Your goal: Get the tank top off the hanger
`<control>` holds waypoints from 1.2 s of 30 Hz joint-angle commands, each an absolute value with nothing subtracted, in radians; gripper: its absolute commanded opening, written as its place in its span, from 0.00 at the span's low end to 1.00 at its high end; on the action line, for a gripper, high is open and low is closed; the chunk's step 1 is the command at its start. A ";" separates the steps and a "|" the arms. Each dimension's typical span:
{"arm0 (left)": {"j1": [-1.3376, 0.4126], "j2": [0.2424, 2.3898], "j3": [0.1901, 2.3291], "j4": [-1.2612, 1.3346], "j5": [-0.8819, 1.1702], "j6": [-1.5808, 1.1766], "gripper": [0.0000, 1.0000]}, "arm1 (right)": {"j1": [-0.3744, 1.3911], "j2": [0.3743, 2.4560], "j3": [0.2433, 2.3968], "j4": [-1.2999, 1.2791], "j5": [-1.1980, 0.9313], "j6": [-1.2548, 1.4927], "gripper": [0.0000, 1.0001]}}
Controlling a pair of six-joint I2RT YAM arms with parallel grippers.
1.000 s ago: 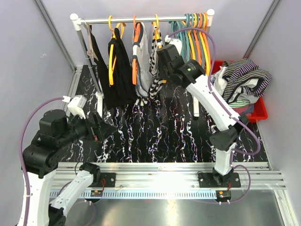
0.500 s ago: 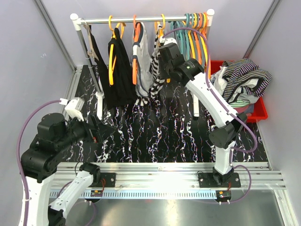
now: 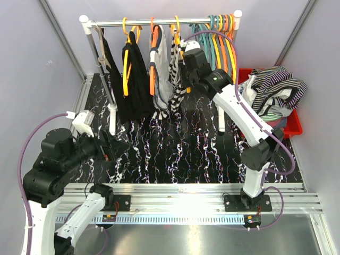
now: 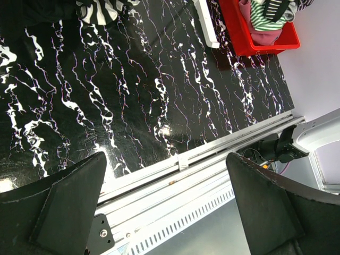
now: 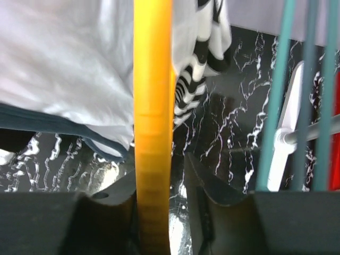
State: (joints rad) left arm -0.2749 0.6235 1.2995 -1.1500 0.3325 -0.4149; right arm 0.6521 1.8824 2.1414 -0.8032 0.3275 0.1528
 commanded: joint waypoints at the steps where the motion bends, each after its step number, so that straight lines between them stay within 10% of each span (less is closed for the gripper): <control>1: -0.279 0.615 1.325 -1.091 0.325 -0.417 0.99 | 0.646 1.781 2.135 -0.721 0.310 0.133 0.38; 17: -0.279 0.606 1.298 -1.058 0.370 -0.451 0.99 | 0.632 1.825 2.167 -0.787 0.219 0.130 0.49; 25: -0.279 0.600 1.299 -1.060 0.370 -0.446 0.99 | 0.632 1.853 2.212 -0.801 0.241 0.135 0.30; 28: -0.279 0.606 1.289 -1.049 0.402 -0.448 0.99 | 0.632 1.881 2.244 -0.830 0.247 0.135 0.02; 36: -0.279 0.601 1.284 -1.052 0.400 -0.448 0.99 | 0.630 1.777 2.174 -0.735 0.233 0.164 0.00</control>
